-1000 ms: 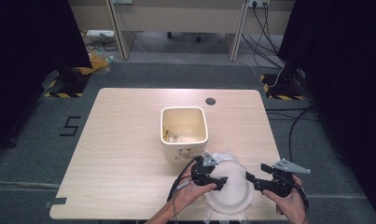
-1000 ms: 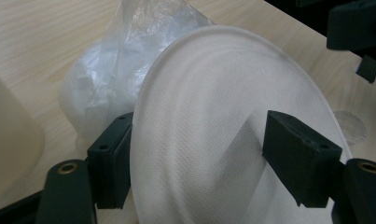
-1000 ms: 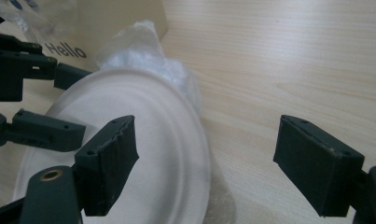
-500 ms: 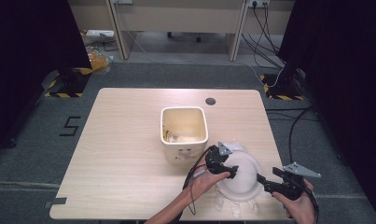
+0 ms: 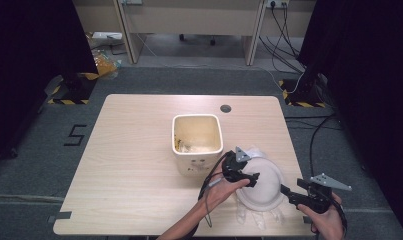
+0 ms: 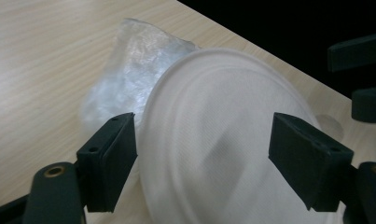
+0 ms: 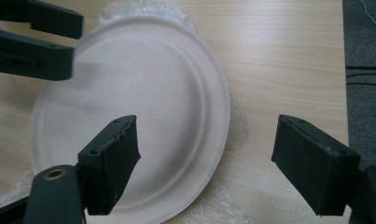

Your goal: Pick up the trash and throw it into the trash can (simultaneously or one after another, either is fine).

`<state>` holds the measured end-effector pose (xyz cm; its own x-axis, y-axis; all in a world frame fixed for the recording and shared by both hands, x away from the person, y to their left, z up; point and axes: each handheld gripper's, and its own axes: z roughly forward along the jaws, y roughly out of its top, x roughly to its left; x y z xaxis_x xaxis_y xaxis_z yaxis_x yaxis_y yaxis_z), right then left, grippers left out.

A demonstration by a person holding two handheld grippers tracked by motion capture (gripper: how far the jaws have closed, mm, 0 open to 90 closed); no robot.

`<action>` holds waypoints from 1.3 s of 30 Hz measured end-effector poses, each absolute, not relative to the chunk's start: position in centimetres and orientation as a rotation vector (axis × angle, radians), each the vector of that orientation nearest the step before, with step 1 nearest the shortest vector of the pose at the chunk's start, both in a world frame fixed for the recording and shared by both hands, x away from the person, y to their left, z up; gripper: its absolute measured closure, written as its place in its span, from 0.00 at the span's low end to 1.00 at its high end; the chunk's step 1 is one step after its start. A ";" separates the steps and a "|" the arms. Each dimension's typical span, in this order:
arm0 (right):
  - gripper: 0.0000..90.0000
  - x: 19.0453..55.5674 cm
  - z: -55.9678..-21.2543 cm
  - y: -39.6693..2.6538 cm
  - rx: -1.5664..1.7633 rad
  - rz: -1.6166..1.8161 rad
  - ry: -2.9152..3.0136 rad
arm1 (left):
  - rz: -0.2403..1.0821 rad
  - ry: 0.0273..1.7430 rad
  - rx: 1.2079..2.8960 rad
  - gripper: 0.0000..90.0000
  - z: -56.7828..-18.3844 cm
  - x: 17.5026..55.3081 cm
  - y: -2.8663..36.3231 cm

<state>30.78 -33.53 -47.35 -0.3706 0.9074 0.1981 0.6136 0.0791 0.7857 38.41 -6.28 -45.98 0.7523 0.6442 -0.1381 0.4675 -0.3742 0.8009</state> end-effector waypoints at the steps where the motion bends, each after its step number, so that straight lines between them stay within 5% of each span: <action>1: 0.25 30.8 -47.3 -33.6 1.507 1.193 2.019 | 0.253 0.834 2.043 0.25 -45.8 38.2 -5.8; 25: 0.27 32.1 -46.8 -32.3 1.504 1.289 2.073 | 0.301 0.852 2.184 0.29 -51.1 36.2 -3.6; 39: 0.67 32.2 -46.0 -31.2 1.460 1.479 2.138 | 0.309 0.835 2.186 0.30 -51.2 35.8 -3.7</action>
<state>32.17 -31.25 -45.99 -0.5105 0.7769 0.3686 0.6189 0.0344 0.7847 35.76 -3.66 -51.23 0.7568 0.6524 -0.0415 0.4676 -0.4960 0.7317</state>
